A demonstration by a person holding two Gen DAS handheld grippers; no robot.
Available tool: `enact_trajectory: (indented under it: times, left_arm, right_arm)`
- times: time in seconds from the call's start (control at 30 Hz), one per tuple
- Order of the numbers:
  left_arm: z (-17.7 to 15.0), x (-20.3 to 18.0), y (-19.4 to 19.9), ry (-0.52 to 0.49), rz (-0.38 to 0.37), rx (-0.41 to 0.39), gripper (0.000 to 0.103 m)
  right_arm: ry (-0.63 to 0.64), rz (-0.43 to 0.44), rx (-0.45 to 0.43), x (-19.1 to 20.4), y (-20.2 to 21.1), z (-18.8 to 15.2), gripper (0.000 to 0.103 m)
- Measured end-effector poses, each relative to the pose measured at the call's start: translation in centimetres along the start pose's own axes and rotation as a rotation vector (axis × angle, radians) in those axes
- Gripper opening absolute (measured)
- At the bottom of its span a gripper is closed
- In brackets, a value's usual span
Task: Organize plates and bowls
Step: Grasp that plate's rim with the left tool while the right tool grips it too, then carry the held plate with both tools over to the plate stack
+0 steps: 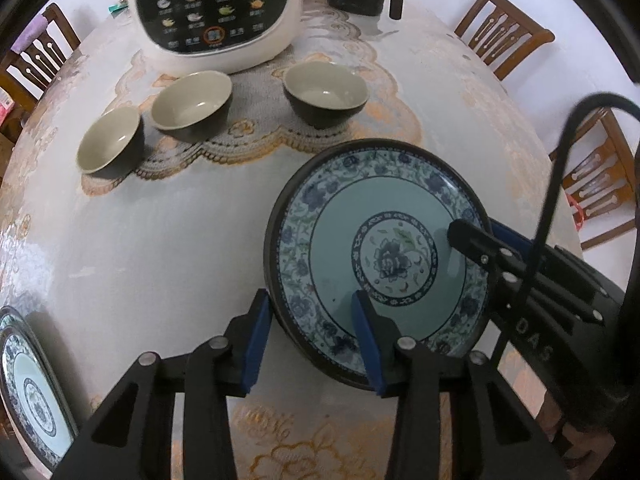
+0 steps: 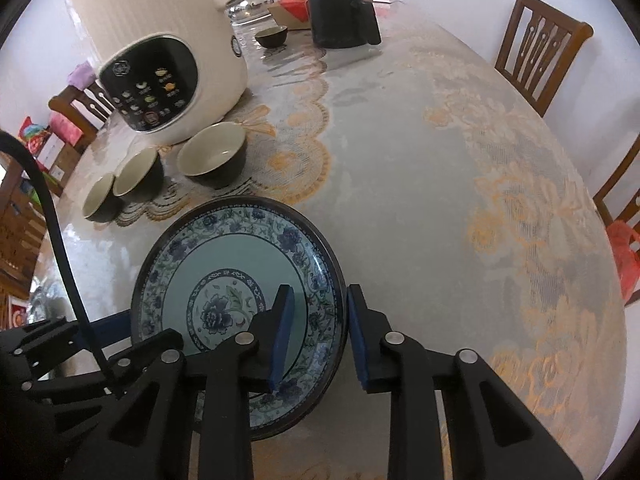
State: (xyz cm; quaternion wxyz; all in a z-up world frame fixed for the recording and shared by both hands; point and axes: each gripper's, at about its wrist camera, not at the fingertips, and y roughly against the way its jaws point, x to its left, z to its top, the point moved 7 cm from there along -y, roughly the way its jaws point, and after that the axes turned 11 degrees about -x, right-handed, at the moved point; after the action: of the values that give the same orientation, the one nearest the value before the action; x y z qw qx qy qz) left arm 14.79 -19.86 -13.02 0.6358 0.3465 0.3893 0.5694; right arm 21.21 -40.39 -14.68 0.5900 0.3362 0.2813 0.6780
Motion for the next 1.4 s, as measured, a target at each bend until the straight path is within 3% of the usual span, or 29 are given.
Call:
enact_trajectory:
  times: [0.3, 0.83, 1.4]
  left_arm:
    - [-0.5, 2.5, 2.2, 0.029, -0.019, -0.007, 0.040]
    - [-1.0, 2.8, 3.5, 0.058, -0.005, -0.078, 0.040]
    - [-3.8, 11.2, 6.9, 0.127, 0.059, -0.103, 0.040]
  right_arm:
    - [-0.028, 0.030, -0.001, 3.4, 3.4, -1.2, 0.028]
    - [-0.001, 0.078, -0.055, 11.3, 7.3, -1.6, 0.028]
    - [0.075, 0.161, -0.038, 20.3, 7.5, -2.8, 0.028]
